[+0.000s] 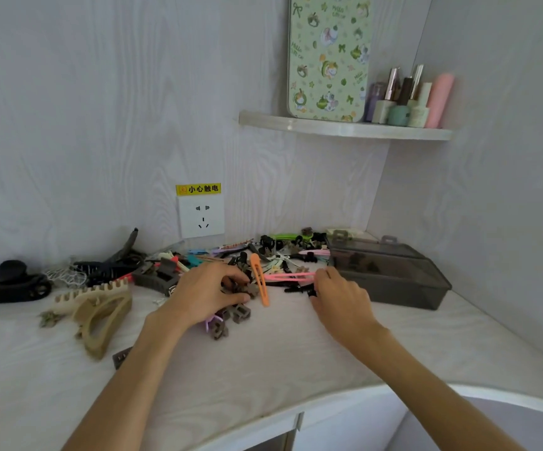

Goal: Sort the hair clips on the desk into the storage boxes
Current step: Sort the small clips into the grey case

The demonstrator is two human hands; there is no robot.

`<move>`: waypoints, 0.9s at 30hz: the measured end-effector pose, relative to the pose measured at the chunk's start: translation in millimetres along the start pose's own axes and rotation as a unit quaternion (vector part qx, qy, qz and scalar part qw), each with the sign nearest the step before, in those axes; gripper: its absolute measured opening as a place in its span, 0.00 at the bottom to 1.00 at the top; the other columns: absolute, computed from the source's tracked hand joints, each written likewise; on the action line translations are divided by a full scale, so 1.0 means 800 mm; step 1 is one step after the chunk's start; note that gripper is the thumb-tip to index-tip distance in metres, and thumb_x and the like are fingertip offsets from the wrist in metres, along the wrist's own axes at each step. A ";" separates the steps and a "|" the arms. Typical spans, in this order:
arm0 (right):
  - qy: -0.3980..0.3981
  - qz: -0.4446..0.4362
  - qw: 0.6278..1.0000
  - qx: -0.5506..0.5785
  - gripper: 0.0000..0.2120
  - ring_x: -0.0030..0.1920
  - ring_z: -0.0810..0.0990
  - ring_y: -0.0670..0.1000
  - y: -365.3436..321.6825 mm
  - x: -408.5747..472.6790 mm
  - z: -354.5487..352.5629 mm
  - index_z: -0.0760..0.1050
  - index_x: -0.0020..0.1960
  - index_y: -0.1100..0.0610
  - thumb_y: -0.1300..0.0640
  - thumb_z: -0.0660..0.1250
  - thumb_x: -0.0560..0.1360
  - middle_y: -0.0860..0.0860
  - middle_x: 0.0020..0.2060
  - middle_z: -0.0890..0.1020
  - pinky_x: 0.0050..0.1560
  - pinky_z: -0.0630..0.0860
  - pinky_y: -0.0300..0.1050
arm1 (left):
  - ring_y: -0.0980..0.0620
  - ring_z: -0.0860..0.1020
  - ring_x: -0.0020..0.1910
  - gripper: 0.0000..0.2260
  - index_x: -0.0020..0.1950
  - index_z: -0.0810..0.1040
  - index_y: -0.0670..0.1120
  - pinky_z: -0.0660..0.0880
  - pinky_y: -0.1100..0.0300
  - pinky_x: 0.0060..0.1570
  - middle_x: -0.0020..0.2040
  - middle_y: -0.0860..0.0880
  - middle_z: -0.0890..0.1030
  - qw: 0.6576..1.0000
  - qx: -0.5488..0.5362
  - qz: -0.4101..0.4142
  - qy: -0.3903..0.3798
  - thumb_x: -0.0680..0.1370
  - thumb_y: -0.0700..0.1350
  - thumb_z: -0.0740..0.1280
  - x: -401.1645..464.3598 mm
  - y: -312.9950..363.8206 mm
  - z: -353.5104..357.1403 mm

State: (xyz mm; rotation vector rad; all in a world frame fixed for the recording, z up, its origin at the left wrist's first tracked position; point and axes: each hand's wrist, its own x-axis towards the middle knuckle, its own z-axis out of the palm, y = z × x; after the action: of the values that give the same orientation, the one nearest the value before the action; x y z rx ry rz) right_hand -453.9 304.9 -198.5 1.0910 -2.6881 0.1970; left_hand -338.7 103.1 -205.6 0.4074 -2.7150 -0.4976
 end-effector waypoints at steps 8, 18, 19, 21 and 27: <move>0.023 -0.062 0.988 0.138 0.11 0.54 0.77 0.50 0.009 -0.001 0.011 0.74 0.58 0.52 0.56 0.63 0.76 0.47 0.59 0.74 0.52 0.75 0.46 | 0.59 0.78 0.49 0.18 0.59 0.77 0.62 0.77 0.58 0.46 0.53 0.58 0.82 0.999 0.023 0.018 -0.038 0.70 0.63 0.67 0.004 0.007 0.003; 0.095 -0.053 0.933 0.344 0.09 0.45 0.79 0.39 0.021 -0.014 0.011 0.81 0.48 0.49 0.55 0.75 0.68 0.41 0.44 0.82 0.51 0.75 0.35 | 0.65 0.77 0.46 0.14 0.57 0.79 0.57 0.73 0.68 0.47 0.51 0.58 0.83 0.994 -0.070 -0.008 0.079 0.71 0.53 0.71 0.004 0.007 -0.005; 0.112 -0.066 0.926 0.354 0.09 0.44 0.79 0.38 0.022 -0.016 0.007 0.82 0.48 0.50 0.55 0.75 0.68 0.40 0.43 0.81 0.49 0.76 0.33 | 0.64 0.77 0.46 0.14 0.58 0.79 0.56 0.73 0.66 0.48 0.51 0.57 0.83 0.992 -0.070 -0.007 0.102 0.72 0.53 0.71 0.004 0.008 -0.006; 0.151 -0.092 0.916 0.359 0.10 0.42 0.79 0.35 0.030 -0.019 -0.007 0.81 0.50 0.50 0.54 0.74 0.68 0.39 0.42 0.80 0.47 0.76 0.30 | 0.62 0.78 0.47 0.15 0.59 0.79 0.55 0.73 0.66 0.47 0.52 0.57 0.83 0.987 -0.064 -0.002 0.145 0.73 0.53 0.70 0.004 0.013 -0.008; 0.278 0.007 0.899 0.337 0.10 0.40 0.79 0.41 0.115 0.006 -0.060 0.81 0.50 0.54 0.56 0.73 0.69 0.45 0.42 0.82 0.42 0.75 0.29 | 0.69 0.79 0.42 0.14 0.57 0.79 0.53 0.73 0.77 0.42 0.44 0.64 0.81 0.935 -0.269 0.000 0.232 0.72 0.52 0.69 0.024 0.068 -0.007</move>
State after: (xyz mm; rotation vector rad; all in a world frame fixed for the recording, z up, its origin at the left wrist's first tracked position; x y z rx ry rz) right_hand -513.4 377.4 -154.4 0.9585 -2.1229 1.3024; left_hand -365.1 143.8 -174.0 0.3201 -2.0209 -0.9718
